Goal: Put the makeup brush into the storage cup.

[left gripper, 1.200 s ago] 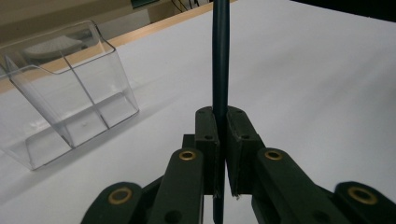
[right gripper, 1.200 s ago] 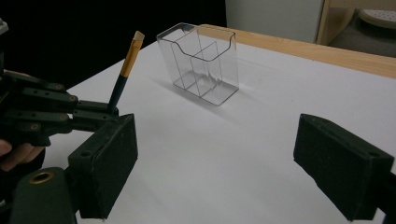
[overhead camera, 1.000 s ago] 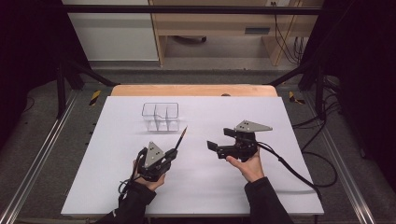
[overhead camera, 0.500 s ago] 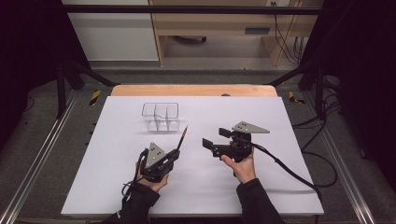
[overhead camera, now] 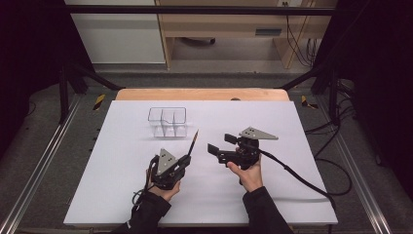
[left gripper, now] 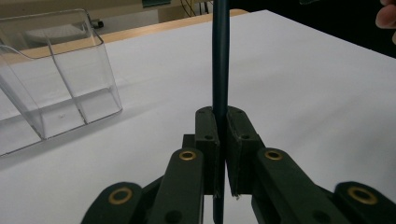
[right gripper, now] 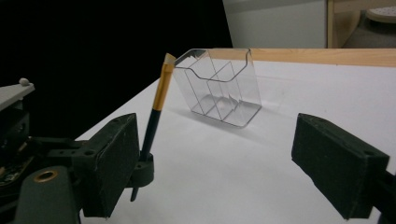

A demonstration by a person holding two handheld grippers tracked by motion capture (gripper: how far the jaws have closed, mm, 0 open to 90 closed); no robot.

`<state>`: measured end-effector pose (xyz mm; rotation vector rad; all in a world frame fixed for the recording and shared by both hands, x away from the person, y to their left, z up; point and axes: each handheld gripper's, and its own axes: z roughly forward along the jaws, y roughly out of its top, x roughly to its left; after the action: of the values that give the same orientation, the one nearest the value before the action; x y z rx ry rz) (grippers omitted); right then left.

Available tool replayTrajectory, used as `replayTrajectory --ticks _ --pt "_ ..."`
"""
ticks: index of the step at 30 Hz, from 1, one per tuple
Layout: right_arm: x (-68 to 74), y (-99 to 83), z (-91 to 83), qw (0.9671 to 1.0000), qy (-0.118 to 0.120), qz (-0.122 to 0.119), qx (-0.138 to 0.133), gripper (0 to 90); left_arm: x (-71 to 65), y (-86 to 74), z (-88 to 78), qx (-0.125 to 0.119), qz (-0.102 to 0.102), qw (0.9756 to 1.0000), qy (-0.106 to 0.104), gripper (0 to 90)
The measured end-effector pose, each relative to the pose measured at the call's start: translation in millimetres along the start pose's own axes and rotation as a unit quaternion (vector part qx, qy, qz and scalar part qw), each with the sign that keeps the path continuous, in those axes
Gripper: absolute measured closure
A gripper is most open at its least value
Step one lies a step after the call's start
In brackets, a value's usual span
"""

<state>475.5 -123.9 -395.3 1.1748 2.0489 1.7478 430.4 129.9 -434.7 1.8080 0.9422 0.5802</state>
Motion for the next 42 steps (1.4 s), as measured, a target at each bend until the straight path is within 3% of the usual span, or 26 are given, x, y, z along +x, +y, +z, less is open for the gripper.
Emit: replayTrajectory --ticks 10,20,30,42 --pt "7.3 9.3 4.7 0.9999 0.009 0.006 -0.008 19.3 -0.5 4.0 2.1 -0.005 -0.007 0.9999 0.007 83.5" --pt "10.7 2.1 13.2 0.9993 0.019 0.029 -0.013 26.2 -8.4 5.9 9.1 -0.003 -0.006 1.0 0.003 83.4" --pt "12.4 -3.3 19.1 0.9983 0.021 0.052 -0.014 38.8 -17.0 5.9 14.8 0.002 -0.002 1.0 -0.008 83.5" --pt "13.5 -9.8 26.4 0.9964 0.029 0.079 -0.012 60.9 -22.4 5.5 15.2 -0.001 -0.001 0.9999 -0.013 83.5"
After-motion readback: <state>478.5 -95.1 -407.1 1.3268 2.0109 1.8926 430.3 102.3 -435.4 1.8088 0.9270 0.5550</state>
